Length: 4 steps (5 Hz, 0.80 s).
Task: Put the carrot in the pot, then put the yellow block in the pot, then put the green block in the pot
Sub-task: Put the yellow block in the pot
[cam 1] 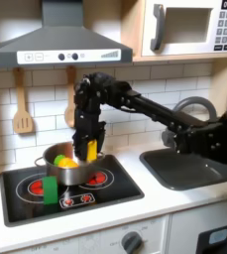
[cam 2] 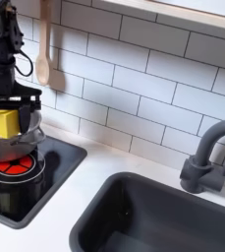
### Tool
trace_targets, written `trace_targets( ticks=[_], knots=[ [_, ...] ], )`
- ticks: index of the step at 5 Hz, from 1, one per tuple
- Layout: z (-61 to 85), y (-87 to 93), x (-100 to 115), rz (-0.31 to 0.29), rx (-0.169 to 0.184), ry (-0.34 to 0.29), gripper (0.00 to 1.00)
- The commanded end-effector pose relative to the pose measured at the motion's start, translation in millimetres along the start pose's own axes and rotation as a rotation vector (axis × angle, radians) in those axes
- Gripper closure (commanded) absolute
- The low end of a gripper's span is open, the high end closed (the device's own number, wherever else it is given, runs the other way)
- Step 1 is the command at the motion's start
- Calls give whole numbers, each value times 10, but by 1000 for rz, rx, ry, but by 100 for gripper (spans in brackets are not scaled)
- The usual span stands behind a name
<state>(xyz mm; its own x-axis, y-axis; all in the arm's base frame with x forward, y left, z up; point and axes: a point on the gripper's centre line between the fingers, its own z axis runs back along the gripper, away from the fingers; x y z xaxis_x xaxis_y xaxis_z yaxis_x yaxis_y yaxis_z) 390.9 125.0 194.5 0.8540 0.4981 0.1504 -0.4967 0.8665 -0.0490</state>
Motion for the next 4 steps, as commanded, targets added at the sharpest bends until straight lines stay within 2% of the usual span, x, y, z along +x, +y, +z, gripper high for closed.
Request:
trace_targets(
  ticks=[1, 3, 4],
  knots=[
    [145, -27, 146, 8, -9, -59, 100],
    [81, 0, 160, 14, -9, -41, 100],
    [80, 71, 144, 44, -15, -41, 100]
  ],
)
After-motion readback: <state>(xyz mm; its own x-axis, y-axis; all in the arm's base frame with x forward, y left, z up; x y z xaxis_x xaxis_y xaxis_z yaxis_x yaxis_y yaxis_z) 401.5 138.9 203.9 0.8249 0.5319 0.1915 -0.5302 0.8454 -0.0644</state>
